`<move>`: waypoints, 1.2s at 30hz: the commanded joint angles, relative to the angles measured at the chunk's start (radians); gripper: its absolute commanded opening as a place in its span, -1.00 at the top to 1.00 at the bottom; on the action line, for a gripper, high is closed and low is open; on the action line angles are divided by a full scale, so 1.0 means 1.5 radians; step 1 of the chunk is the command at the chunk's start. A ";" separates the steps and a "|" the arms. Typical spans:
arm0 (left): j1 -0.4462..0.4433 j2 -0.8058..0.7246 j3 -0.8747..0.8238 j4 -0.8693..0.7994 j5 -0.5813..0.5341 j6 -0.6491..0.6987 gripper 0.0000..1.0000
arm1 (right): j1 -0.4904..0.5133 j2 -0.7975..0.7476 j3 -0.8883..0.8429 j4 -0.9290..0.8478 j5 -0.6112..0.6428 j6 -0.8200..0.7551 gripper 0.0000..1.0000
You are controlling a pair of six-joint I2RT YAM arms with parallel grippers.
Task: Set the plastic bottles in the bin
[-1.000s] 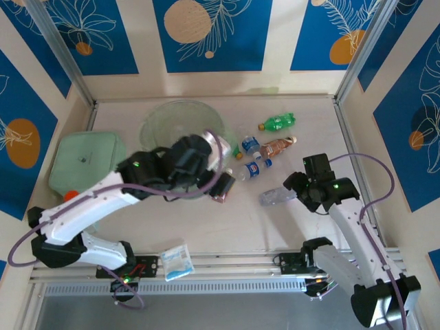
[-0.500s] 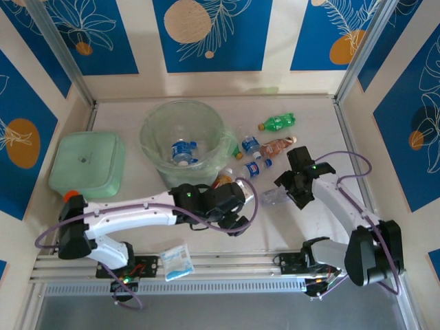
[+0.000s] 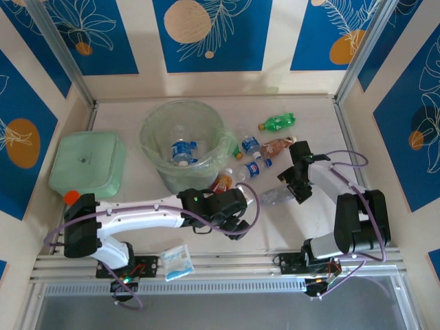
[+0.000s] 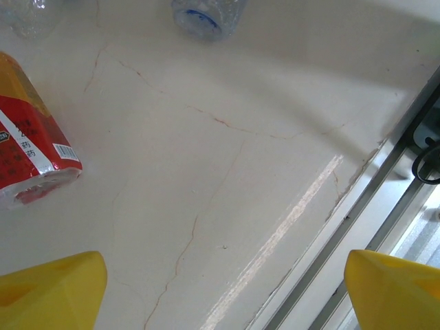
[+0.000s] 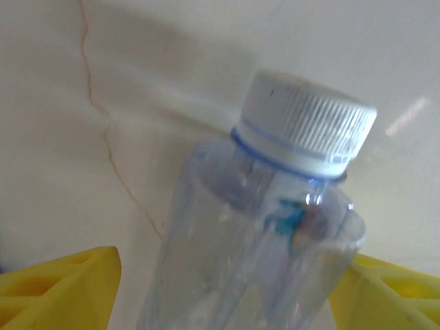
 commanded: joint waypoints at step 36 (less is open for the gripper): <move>-0.002 -0.034 -0.009 -0.052 -0.044 -0.031 -0.69 | -0.018 -0.026 0.052 -0.005 0.003 -0.083 -0.08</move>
